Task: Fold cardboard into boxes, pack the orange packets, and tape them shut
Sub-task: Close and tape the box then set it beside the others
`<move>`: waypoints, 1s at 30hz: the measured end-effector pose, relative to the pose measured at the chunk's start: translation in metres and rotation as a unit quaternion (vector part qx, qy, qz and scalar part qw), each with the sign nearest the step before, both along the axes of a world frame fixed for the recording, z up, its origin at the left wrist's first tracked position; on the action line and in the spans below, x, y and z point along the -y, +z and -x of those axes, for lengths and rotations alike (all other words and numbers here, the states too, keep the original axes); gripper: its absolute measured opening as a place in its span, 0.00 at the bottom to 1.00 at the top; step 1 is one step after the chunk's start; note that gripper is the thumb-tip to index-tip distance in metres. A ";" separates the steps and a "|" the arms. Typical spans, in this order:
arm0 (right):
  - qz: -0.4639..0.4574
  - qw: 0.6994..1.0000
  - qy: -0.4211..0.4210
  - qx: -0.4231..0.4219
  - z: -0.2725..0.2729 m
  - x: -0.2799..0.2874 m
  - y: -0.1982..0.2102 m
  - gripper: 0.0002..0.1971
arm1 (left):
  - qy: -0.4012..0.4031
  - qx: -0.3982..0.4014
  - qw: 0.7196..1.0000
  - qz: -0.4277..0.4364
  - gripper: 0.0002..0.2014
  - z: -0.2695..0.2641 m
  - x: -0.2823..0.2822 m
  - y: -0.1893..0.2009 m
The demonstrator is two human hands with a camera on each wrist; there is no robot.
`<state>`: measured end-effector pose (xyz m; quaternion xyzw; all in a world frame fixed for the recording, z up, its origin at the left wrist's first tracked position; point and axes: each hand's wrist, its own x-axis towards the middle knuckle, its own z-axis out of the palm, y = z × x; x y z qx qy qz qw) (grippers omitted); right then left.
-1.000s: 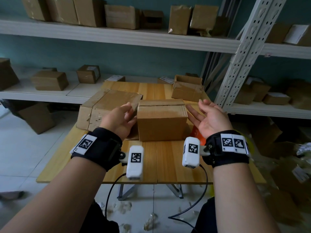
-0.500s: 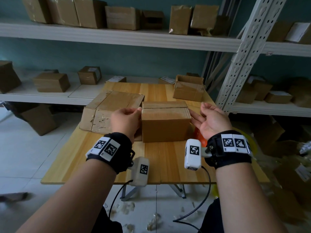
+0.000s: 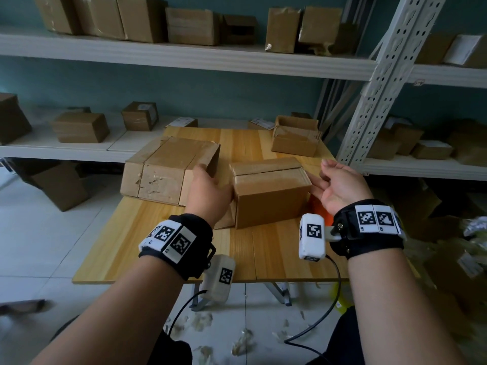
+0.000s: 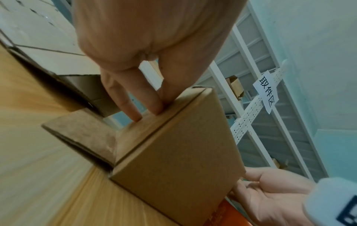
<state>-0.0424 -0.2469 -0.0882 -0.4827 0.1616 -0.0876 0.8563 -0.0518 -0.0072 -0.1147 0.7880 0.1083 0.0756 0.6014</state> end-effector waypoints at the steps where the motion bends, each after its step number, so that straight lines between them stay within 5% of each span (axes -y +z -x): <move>1: 0.004 1.000 0.002 -0.002 0.001 0.001 0.001 0.06 | -0.014 0.012 1.000 -0.016 0.37 0.002 0.000 0.001; 7: 0.023 1.000 0.003 -0.011 0.001 0.003 0.000 0.05 | -0.106 0.082 0.985 -0.110 0.33 0.018 0.010 0.005; 12: 0.021 1.000 -0.009 -0.011 -0.001 0.005 0.000 0.06 | -0.220 0.072 0.970 0.069 0.33 0.030 0.010 0.016; 16: 0.018 1.000 -0.001 -0.006 0.002 0.004 0.003 0.06 | -0.249 0.069 0.965 0.050 0.23 0.029 0.011 0.011; 22: 0.025 1.000 0.006 -0.002 0.010 0.003 0.012 0.06 | -0.240 0.066 0.964 0.098 0.22 0.023 0.012 0.003; 30: 0.290 0.947 -0.071 0.119 0.023 -0.005 0.059 0.14 | -0.255 0.036 0.958 0.130 0.24 0.019 0.011 0.005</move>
